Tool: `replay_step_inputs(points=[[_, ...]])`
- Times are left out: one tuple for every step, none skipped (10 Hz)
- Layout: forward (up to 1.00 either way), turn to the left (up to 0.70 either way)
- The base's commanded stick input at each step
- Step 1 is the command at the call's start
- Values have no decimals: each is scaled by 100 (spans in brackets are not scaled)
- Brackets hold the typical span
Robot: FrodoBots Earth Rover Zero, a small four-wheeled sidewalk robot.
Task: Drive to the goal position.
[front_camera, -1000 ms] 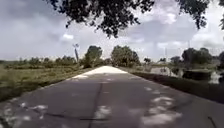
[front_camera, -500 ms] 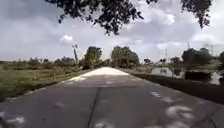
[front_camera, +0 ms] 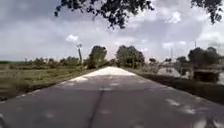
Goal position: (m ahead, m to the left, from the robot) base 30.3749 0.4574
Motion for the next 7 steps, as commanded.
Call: replay_step_inputs(points=[[70,0],[70,0],[70,0],[70,0],[70,0],[70,0],[70,0]])
